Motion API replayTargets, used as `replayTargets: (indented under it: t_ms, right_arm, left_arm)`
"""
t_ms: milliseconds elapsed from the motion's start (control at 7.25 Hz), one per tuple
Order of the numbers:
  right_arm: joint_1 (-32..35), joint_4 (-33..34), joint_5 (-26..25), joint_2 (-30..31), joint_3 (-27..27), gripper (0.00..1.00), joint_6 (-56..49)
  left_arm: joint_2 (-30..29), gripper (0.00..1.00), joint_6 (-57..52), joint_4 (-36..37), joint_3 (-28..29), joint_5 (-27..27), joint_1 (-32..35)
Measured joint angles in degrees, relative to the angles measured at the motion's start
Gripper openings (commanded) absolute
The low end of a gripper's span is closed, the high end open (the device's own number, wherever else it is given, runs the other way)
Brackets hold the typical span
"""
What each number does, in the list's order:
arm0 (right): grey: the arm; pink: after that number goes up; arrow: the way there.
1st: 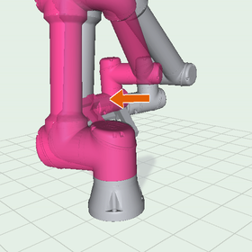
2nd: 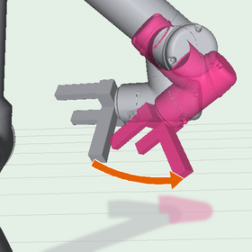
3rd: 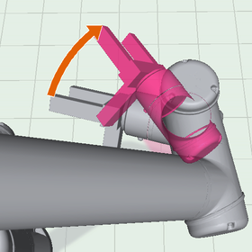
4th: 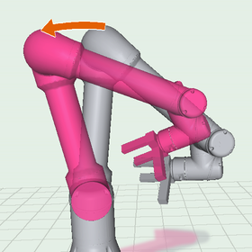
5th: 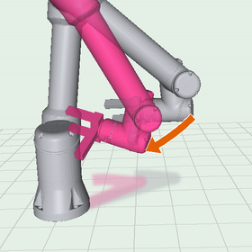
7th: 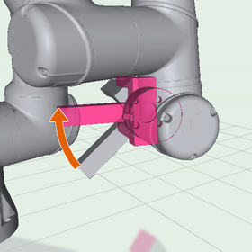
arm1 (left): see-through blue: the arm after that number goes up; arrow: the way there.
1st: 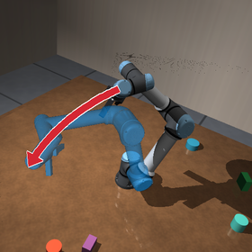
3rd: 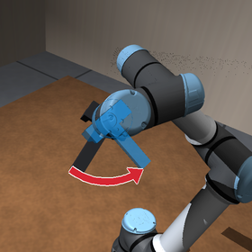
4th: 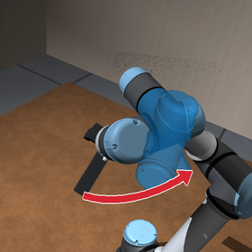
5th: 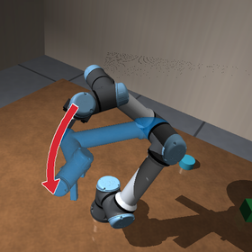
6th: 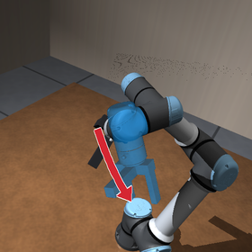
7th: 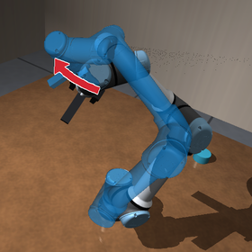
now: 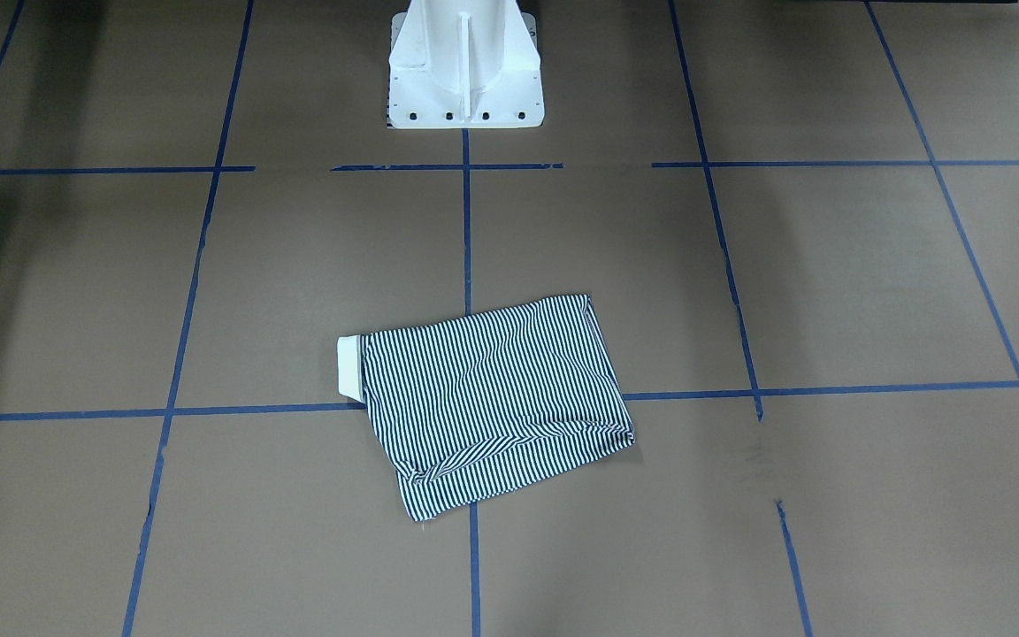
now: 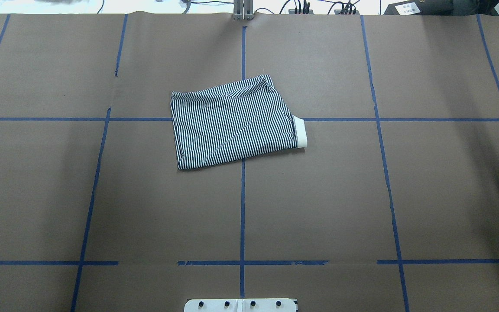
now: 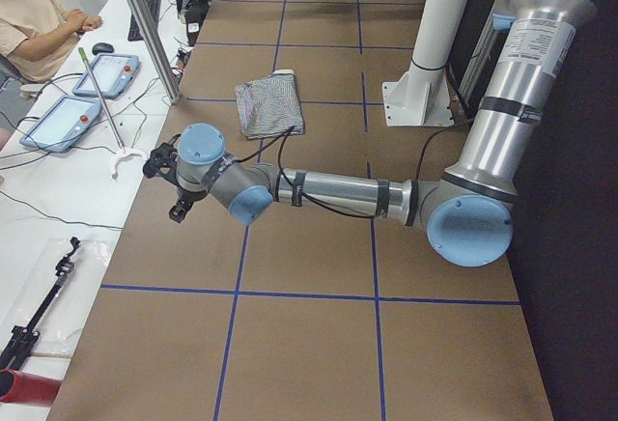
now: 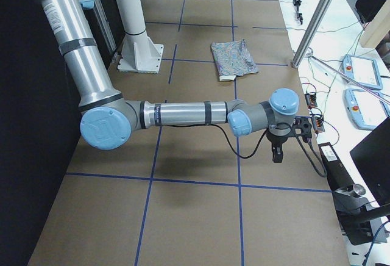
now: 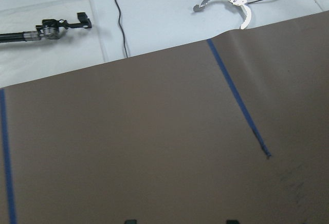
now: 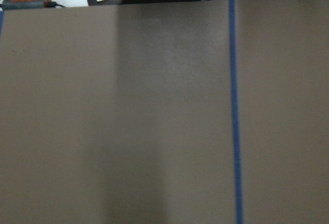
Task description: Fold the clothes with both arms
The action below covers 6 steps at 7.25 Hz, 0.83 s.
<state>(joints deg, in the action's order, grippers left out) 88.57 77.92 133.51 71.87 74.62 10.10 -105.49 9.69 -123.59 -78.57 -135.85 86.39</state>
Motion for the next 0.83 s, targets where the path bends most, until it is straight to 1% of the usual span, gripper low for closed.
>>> replayTargets:
  t_ms: [138,276,414,552,828]
  right_arm:
    - [2.55,5.38,0.34,3.14,1.9,1.0,-9.1]
    - [4.24,11.26,0.56,7.53,4.23,1.0,-18.24]
    - [3.52,10.75,1.6,8.45,4.38,1.0,-18.16]
    - [2.26,9.81,3.37,9.14,4.56,1.0,-17.98]
    - [1.38,8.87,5.25,10.0,4.78,1.0,-17.9]
  left_arm:
    - [1.81,1.0,-6.29,7.88,-0.53,-0.71,2.33]
    - [5.05,1.0,-12.84,23.34,-2.71,-0.91,3.83]
    - [7.07,1.0,-12.9,26.07,-7.04,-0.59,3.42]
    - [9.63,1.0,-12.54,27.36,-14.14,-0.46,2.77]
    - [10.81,1.0,-8.91,31.81,-23.3,-0.31,1.96]
